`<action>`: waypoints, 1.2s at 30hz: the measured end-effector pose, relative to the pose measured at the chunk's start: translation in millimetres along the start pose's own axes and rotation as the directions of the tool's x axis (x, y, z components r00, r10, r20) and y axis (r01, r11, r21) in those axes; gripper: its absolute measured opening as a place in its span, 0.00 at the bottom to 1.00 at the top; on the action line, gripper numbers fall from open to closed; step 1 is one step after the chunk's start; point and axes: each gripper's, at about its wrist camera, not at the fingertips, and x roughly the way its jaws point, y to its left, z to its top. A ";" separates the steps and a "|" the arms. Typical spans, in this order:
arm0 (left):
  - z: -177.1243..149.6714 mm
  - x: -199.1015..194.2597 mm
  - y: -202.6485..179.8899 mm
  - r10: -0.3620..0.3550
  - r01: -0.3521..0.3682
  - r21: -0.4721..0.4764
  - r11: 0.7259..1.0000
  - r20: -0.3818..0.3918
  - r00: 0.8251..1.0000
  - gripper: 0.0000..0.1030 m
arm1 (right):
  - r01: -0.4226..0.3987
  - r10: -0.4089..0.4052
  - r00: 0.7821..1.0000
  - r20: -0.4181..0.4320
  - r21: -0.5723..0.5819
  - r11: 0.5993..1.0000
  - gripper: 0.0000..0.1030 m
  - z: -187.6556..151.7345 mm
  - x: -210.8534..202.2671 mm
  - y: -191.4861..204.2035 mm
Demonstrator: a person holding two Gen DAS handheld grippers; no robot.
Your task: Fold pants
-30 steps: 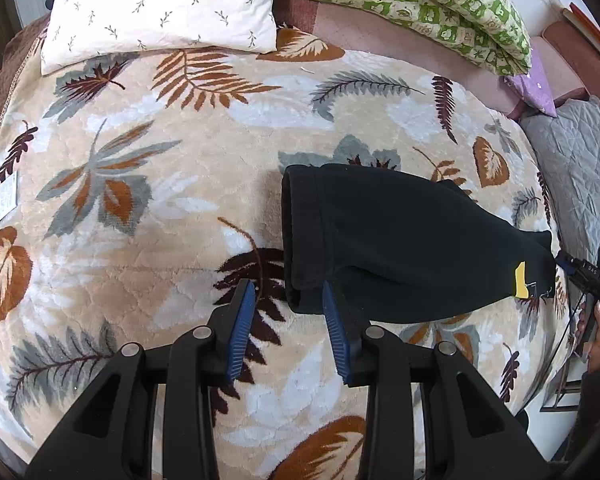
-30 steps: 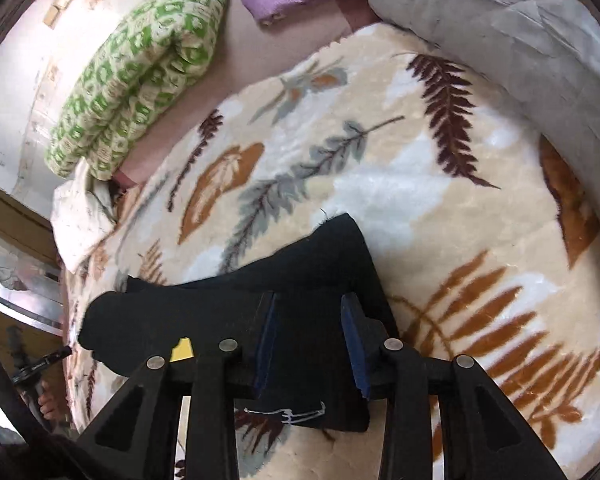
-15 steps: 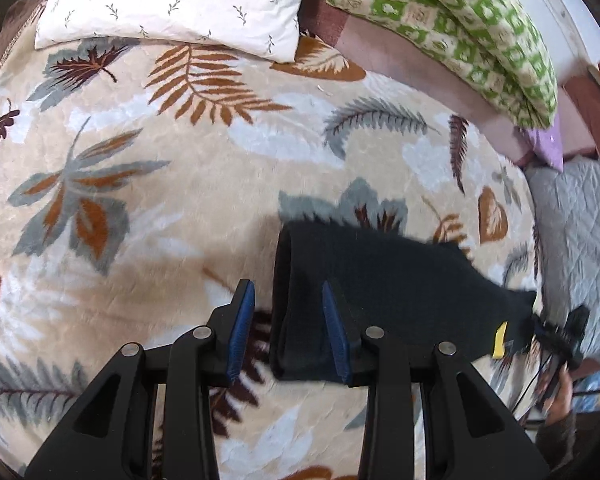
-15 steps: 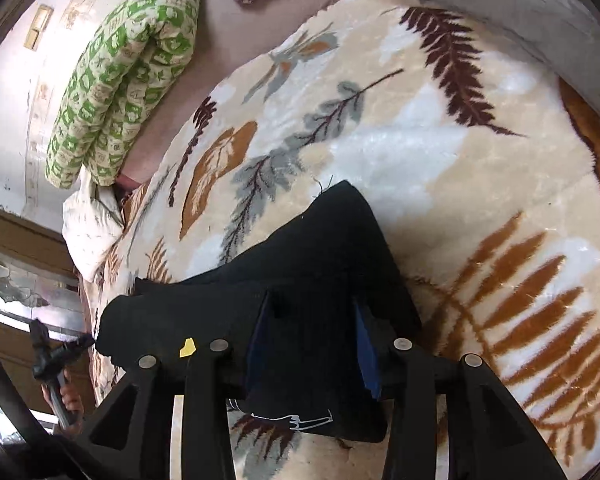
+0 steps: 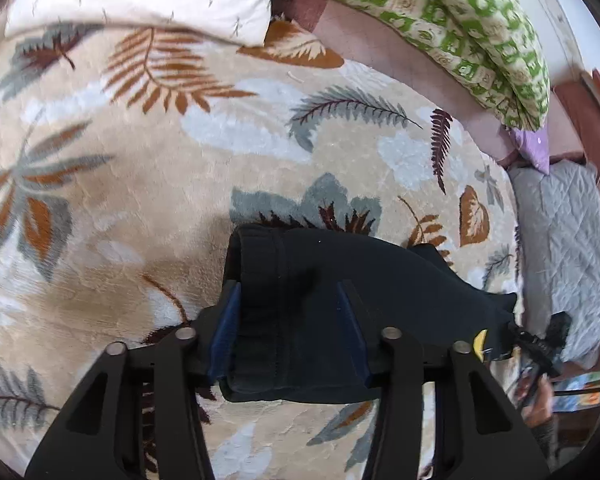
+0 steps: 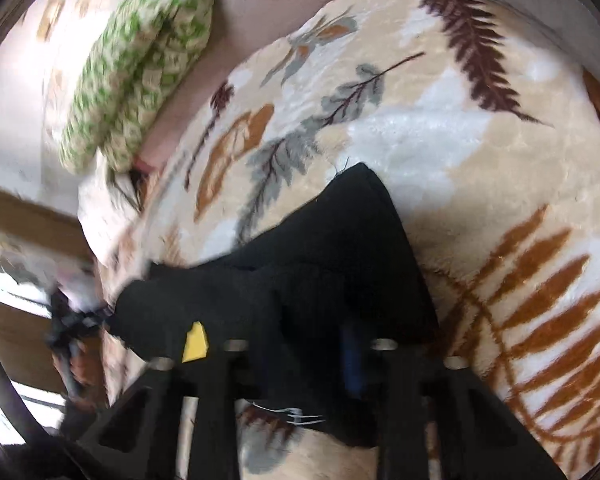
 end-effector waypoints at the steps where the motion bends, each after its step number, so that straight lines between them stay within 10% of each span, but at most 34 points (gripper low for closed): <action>1: -1.1 -0.6 -0.9 0.010 -0.010 0.010 1.000 0.003 1.000 0.33 | 0.036 -0.035 0.999 0.009 -0.027 0.999 0.20 0.3 -2.0 5.3; 16: -21.0 -51.0 1.3 0.026 -0.025 -0.007 1.000 0.125 0.992 0.27 | 0.096 -0.060 0.986 0.157 -0.231 0.968 0.19 26.1 -60.8 74.1; 36: -4.8 13.0 9.2 -0.094 0.094 -0.005 0.996 -0.064 0.994 0.30 | 0.162 -0.150 0.984 0.094 -0.144 0.976 0.20 32.5 -20.5 36.5</action>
